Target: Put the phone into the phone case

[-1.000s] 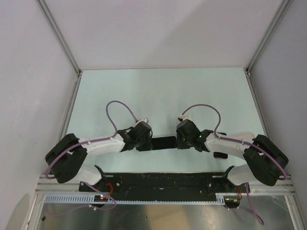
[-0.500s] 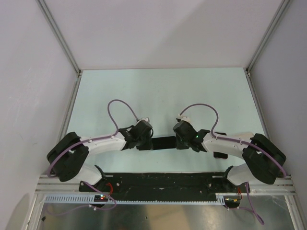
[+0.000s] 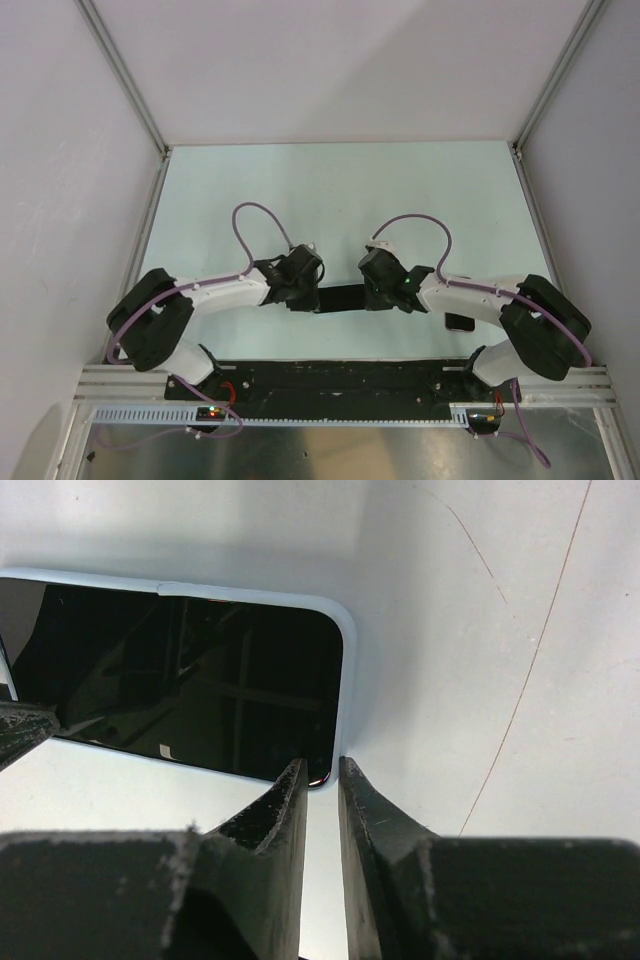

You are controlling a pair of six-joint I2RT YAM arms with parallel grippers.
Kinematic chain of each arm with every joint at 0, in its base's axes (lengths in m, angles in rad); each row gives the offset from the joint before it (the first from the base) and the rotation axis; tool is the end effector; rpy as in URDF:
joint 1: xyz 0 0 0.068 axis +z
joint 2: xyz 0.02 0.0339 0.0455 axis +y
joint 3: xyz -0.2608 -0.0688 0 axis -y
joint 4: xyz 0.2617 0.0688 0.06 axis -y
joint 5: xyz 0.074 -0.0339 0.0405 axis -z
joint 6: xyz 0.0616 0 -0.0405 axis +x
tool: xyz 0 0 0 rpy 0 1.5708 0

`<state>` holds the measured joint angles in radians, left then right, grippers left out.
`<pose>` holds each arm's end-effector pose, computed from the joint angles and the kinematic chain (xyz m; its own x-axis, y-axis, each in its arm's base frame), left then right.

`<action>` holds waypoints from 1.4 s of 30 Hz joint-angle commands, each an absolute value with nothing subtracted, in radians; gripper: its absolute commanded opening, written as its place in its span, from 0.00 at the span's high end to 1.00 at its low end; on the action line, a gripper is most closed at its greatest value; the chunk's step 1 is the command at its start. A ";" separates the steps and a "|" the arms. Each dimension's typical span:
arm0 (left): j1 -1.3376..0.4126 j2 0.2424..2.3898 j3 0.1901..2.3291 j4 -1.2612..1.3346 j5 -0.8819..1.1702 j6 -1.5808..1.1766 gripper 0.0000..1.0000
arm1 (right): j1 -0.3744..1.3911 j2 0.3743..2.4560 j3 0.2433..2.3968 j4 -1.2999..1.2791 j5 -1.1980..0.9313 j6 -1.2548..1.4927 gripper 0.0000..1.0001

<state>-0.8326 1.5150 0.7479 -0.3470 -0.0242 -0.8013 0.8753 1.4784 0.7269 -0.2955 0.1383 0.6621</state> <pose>0.1998 -0.2174 0.1138 -0.9462 -0.0270 -0.3224 0.0757 0.9504 -0.3016 0.1960 0.2215 0.1214 -0.8779 -0.1016 -0.4679 -0.2238 0.9510 0.2133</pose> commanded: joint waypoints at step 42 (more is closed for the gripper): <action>-0.887 1.343 0.716 -0.270 -0.077 -0.859 0.70 | 0.663 1.486 0.805 -0.204 -0.059 0.525 0.61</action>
